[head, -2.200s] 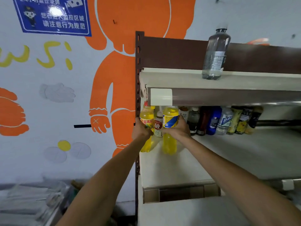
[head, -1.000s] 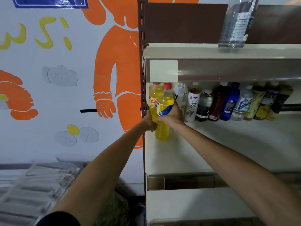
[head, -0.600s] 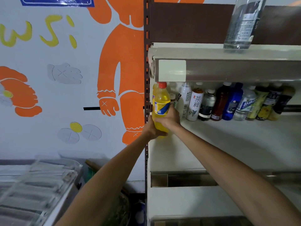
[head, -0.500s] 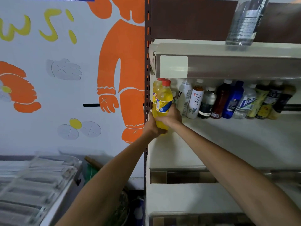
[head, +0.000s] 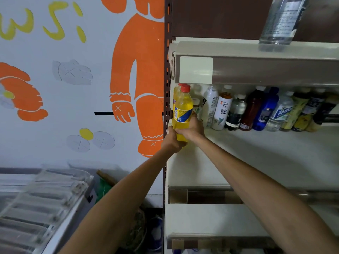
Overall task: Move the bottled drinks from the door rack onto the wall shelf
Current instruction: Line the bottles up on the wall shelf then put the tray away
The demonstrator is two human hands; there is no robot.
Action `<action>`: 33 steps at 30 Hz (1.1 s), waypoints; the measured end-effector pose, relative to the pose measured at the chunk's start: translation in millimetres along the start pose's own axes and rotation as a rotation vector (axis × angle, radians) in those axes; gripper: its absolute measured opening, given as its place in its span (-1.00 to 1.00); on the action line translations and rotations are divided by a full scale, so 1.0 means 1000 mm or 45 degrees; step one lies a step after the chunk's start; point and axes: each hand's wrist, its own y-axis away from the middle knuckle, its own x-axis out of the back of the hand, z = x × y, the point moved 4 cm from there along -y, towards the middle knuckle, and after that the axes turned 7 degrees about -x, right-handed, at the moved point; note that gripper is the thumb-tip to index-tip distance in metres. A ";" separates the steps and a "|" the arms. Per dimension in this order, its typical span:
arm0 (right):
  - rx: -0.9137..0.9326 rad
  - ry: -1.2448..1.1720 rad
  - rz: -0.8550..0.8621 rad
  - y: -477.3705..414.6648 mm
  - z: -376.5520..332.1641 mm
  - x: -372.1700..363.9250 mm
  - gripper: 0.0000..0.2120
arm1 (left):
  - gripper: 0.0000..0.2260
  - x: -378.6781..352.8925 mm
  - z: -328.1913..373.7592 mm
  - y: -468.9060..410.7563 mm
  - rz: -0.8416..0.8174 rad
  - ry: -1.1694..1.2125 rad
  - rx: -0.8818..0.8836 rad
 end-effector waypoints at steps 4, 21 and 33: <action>-0.009 0.003 0.034 0.003 0.000 -0.001 -0.24 | -0.10 0.003 -0.003 -0.003 -0.037 0.076 0.012; -0.120 0.093 -0.193 0.010 0.005 -0.004 -0.21 | -0.07 -0.003 0.002 0.020 -0.215 -0.177 0.161; 0.079 0.687 -0.255 0.048 0.033 0.013 -0.57 | -0.49 -0.010 0.013 0.067 -0.223 -0.618 0.210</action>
